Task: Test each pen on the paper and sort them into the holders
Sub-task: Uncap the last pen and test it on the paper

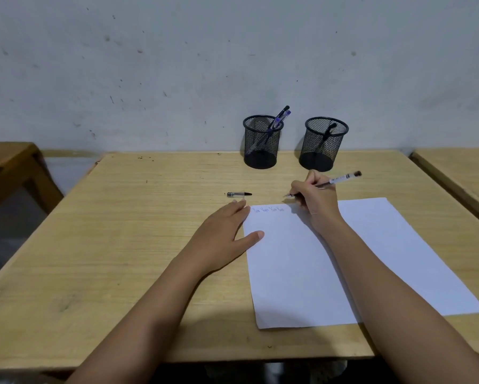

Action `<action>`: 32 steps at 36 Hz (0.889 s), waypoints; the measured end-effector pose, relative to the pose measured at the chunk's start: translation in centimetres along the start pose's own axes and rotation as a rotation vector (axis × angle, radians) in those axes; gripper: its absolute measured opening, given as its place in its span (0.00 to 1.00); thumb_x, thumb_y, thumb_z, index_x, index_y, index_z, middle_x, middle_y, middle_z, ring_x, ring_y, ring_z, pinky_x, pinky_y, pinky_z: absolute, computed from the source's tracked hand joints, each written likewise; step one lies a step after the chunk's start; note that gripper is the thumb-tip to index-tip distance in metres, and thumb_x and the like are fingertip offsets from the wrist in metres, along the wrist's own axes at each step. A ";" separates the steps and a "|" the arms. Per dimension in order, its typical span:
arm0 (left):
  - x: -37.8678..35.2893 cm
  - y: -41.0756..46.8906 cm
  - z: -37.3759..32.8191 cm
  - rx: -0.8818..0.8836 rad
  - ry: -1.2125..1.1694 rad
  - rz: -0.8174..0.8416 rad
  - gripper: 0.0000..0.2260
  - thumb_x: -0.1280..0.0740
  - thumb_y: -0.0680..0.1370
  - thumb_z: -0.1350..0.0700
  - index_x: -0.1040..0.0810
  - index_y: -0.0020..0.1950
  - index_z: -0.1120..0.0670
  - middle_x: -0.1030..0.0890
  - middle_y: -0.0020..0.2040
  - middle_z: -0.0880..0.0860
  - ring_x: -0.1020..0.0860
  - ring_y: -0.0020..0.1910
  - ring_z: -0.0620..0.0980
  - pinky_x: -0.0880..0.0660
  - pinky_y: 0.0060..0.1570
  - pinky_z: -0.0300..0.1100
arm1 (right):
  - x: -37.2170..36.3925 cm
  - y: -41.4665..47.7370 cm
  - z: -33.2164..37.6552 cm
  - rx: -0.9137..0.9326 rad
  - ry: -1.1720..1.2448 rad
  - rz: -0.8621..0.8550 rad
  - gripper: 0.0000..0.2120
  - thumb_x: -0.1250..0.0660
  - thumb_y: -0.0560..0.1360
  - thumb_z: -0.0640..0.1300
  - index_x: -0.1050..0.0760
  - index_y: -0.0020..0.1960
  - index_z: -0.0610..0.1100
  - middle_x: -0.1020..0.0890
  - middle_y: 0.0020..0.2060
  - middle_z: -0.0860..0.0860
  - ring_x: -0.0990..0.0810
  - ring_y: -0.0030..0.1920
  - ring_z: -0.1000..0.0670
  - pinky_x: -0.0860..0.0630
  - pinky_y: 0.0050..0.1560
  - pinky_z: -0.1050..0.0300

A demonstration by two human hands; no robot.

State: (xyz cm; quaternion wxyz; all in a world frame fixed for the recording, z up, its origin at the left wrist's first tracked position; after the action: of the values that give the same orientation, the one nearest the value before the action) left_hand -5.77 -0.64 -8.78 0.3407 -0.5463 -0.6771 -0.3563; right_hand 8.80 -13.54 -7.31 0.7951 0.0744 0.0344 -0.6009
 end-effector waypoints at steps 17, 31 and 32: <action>3.3 5.3 2.5 0.061 -0.029 -0.207 0.13 0.38 0.79 0.56 0.24 0.61 0.59 0.25 0.56 0.54 0.28 0.57 0.51 0.34 0.55 0.36 | -1.2 -0.6 1.7 -0.100 0.233 0.173 0.04 0.31 0.68 0.27 0.23 0.40 0.34 0.17 0.32 0.46 0.17 0.33 0.52 0.21 0.37 0.66; 5.3 4.1 -0.5 0.030 -0.643 -0.372 0.04 0.29 0.72 0.62 0.18 0.46 0.56 0.17 0.42 0.51 0.21 0.41 0.40 0.26 0.42 0.29 | -2.2 -2.3 3.3 -0.067 0.234 0.189 0.04 0.32 0.68 0.27 0.24 0.38 0.34 0.18 0.30 0.46 0.18 0.32 0.52 0.22 0.36 0.66; 5.5 4.0 -0.8 0.026 -0.673 -0.380 0.05 0.29 0.72 0.62 0.18 0.47 0.57 0.17 0.42 0.52 0.21 0.41 0.41 0.26 0.41 0.29 | -2.2 -2.3 3.6 -0.064 0.237 0.193 0.04 0.31 0.68 0.27 0.24 0.38 0.34 0.18 0.30 0.46 0.18 0.32 0.52 0.22 0.36 0.66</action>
State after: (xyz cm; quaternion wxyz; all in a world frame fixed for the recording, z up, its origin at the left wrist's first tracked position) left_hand -2.69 2.02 -3.30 0.0343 -0.4931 -0.8448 -0.2051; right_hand 5.83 -12.62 -3.66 0.8416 0.1223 0.1400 -0.5071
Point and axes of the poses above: each hand's wrist, its own y-axis towards the middle knuckle, its own x-axis out of the back of the hand, z = x × y, the point moved 10 cm from there along y, towards the middle knuckle
